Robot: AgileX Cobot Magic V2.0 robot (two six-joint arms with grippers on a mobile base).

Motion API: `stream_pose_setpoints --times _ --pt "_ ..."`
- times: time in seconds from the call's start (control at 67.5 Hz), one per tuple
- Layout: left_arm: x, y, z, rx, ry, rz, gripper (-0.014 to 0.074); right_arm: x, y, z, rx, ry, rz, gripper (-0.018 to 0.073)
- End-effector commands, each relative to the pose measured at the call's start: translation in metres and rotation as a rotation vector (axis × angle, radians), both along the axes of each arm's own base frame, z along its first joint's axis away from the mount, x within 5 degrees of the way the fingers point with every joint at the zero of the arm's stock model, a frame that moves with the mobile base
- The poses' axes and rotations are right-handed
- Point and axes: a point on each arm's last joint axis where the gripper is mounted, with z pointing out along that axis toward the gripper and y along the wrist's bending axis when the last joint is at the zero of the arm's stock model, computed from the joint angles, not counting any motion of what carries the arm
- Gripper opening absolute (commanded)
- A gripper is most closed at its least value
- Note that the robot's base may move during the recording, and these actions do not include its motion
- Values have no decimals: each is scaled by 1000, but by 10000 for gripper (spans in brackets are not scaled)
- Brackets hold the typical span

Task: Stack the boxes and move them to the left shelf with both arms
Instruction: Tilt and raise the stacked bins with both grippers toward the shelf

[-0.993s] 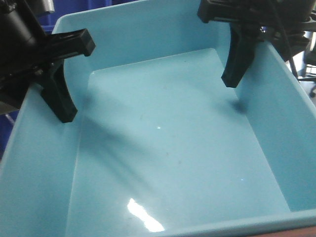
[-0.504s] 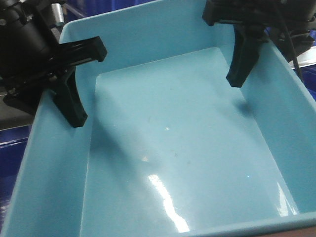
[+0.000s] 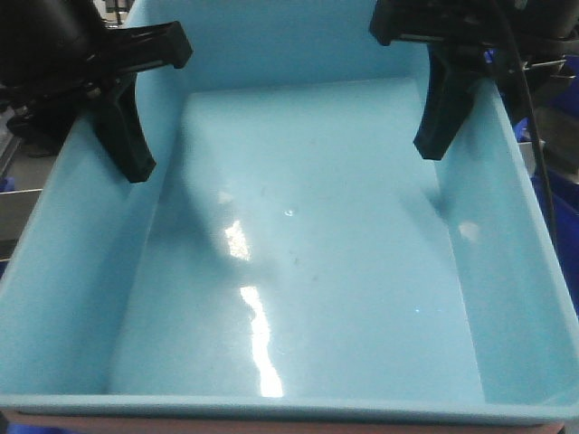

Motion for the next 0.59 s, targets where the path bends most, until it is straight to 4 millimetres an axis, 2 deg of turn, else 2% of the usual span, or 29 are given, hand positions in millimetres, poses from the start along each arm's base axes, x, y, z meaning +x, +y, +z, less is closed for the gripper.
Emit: stream_pose_setpoints --times 0.0,0.326,0.578 --pt "-1 -3 39 -119 -151 7 -3 -3 3 30 99 -118 19 58" --pt "-9 3 65 -159 -227 6 -3 -3 3 30 99 -118 19 58" --pt "-18 9 77 -168 -256 1 -3 -3 3 30 99 -118 19 58"
